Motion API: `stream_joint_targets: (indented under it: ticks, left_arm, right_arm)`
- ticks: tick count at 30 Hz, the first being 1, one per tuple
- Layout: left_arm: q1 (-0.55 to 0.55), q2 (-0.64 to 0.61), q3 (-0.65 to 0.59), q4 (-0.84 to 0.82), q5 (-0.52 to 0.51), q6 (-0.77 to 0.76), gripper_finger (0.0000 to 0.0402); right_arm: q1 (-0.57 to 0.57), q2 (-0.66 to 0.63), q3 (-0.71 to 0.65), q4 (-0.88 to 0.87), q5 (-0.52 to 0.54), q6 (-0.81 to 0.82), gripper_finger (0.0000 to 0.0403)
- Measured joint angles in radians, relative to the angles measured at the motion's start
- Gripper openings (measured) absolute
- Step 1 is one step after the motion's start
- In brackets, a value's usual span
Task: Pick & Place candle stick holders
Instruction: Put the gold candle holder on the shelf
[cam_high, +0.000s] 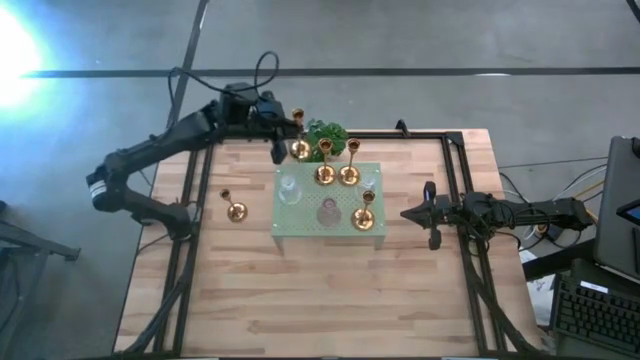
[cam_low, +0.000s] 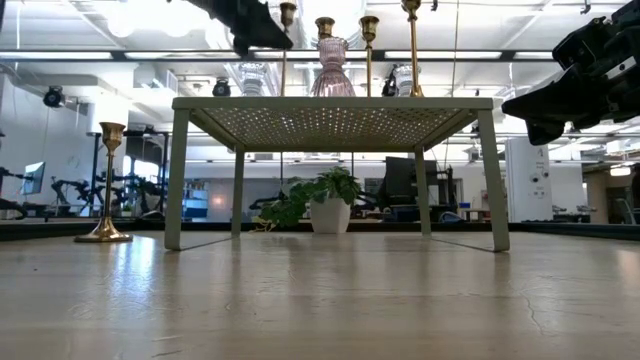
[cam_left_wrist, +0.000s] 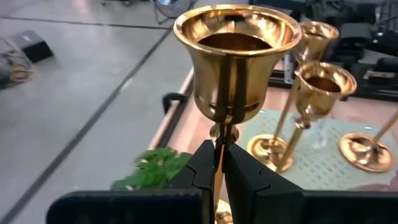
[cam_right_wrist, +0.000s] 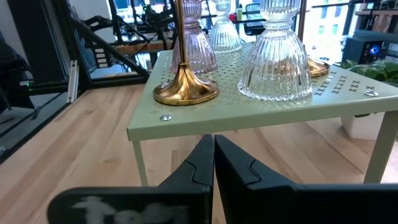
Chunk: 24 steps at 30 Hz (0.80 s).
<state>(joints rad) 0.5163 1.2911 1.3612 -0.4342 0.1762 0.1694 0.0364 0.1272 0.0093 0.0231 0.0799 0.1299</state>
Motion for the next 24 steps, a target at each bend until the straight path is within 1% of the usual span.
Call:
stream_joint_targets:
  ticks: [5, 14, 20, 24]
  left_arm:
    - [0.0, -0.018, -0.088, 0.066, 0.022, -0.034, 0.002]
    - [0.0, -0.101, -0.234, 0.145, 0.06, -0.094, 0.002]
    - [0.0, -0.116, -0.283, 0.178, 0.084, -0.113, 0.002]
    - [-0.002, -0.113, -0.287, 0.178, 0.127, -0.119, 0.002]
  right_arm:
    - [0.0, 0.0, 0.0, 0.0, 0.0, 0.0, 0.0008]
    - [0.0, 0.0, 0.0, 0.0, 0.0, 0.0, 0.0008]
    - [0.0, 0.0, 0.0, 0.0, 0.0, 0.0, 0.0008]
    - [0.0, 0.0, 0.0, 0.0, 0.0, 0.0, 0.0008]
